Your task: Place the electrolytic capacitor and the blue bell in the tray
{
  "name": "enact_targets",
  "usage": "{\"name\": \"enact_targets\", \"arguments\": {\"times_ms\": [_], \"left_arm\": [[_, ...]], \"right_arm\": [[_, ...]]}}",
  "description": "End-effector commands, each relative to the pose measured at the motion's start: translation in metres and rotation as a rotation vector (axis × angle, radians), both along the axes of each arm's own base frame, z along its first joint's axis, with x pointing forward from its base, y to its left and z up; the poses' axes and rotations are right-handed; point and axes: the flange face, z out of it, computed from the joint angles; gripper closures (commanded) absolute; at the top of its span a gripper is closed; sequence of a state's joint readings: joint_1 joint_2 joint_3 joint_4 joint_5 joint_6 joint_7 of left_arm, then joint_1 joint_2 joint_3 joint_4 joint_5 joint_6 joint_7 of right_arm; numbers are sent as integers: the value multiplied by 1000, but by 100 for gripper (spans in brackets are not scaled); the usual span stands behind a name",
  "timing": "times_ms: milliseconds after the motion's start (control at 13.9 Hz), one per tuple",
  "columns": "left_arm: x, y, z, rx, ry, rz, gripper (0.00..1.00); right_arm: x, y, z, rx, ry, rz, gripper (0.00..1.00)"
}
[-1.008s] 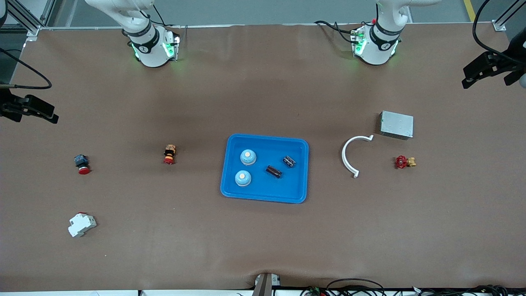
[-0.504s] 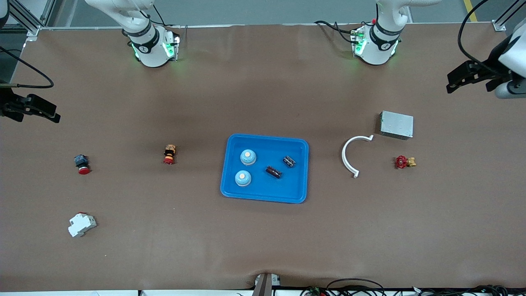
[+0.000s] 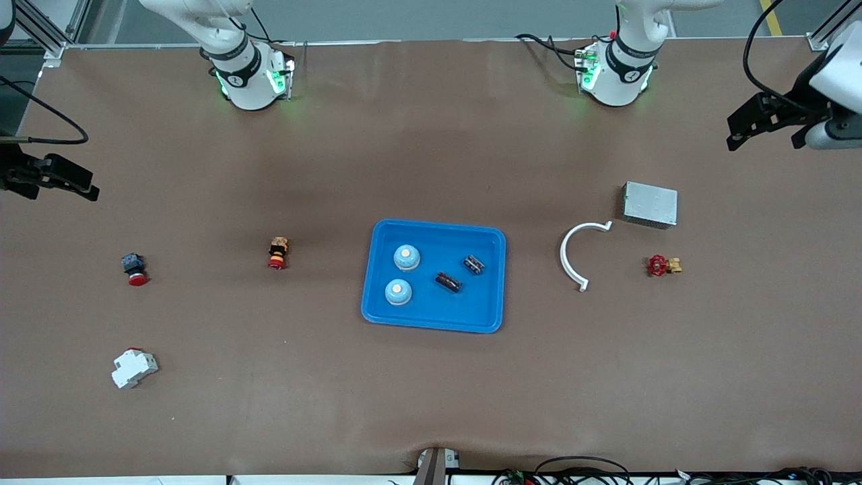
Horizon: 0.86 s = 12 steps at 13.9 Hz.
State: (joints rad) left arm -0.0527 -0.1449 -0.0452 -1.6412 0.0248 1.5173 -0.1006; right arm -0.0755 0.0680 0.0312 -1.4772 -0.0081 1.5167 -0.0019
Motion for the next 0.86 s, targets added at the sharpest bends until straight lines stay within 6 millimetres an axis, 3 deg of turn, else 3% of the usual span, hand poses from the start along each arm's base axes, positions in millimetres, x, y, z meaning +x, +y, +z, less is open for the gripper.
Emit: {"name": "enact_targets", "arguments": {"times_ms": [0, 360, 792], "left_arm": [[-10, 4, 12, -22, -42, -12, 0], [4, 3, 15, -26, -44, -10, 0], [6, 2, 8, -26, -16, -11, 0]], "right_arm": [[-6, -2, 6, -10, -5, 5, 0], [-5, -2, 6, -10, -3, 4, 0], [-5, -1, 7, -11, -8, 5, 0]]}}
